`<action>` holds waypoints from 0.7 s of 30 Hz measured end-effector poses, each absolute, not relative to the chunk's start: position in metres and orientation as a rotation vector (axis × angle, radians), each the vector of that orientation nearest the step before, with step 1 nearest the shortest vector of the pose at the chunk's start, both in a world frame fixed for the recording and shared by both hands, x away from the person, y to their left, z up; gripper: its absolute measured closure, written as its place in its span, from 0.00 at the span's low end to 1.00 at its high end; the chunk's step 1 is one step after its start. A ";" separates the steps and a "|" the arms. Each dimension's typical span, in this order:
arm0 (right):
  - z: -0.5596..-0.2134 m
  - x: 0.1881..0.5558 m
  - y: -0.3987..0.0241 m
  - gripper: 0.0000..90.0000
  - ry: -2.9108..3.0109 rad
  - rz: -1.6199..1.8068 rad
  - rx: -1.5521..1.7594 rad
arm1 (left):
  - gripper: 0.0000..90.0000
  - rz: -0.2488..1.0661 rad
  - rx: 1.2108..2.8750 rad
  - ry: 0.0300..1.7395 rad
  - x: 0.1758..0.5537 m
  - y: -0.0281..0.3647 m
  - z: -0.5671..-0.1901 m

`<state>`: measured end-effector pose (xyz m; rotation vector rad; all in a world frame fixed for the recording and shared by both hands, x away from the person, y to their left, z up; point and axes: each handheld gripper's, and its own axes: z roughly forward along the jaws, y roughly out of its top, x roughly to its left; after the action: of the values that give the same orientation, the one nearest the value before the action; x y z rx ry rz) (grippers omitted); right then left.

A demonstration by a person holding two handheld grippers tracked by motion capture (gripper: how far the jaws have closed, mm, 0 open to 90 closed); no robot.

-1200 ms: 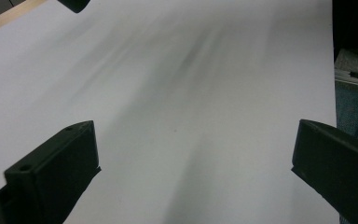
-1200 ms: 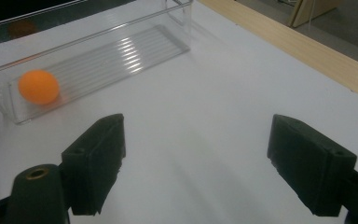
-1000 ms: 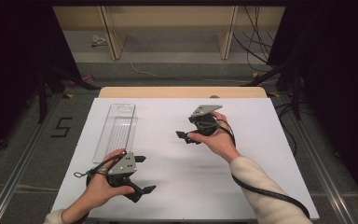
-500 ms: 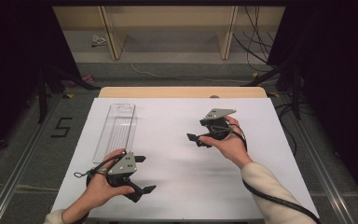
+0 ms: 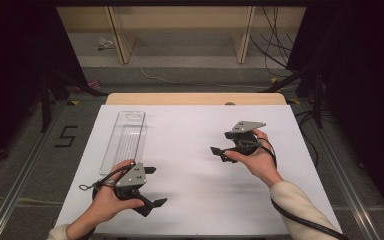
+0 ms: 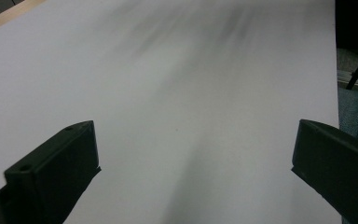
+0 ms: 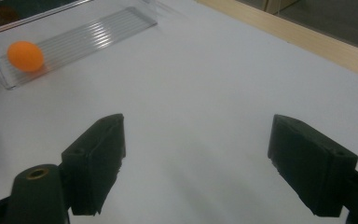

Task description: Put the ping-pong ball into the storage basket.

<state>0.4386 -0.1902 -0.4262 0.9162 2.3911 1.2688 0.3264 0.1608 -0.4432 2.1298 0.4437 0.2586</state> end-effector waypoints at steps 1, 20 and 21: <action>-0.426 0.438 -0.191 0.22 2.389 1.270 0.918 | 0.00 0.259 2.129 0.445 0.326 0.161 -0.443; -0.431 0.417 -0.227 0.19 2.350 1.264 0.983 | 0.00 0.264 2.125 0.450 0.326 0.161 -0.443; -0.431 0.416 -0.228 0.19 2.347 1.266 0.987 | 0.00 0.265 2.125 0.450 0.326 0.161 -0.443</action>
<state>0.4161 -0.2280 -0.4311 0.9873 2.3471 1.2661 0.3265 0.1614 -0.4428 2.1254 0.4496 0.2647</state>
